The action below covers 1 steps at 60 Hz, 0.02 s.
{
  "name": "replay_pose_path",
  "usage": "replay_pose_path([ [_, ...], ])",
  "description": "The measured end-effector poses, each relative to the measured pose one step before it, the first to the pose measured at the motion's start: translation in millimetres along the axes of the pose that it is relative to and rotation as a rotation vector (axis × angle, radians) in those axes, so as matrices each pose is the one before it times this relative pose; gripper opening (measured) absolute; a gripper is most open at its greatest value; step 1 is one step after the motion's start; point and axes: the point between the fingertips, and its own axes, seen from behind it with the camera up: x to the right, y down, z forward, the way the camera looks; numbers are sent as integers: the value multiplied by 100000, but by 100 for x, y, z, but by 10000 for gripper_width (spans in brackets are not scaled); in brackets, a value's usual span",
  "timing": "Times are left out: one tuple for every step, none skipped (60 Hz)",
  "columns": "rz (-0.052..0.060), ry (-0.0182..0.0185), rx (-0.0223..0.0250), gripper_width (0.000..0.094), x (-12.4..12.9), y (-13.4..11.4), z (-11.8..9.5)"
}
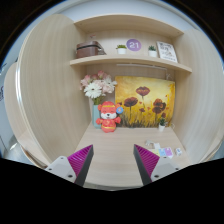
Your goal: Unplug charger
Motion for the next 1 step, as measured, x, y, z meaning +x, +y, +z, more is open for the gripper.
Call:
replay_pose_path([
  [64,-15,-18,810,-1,14,21],
])
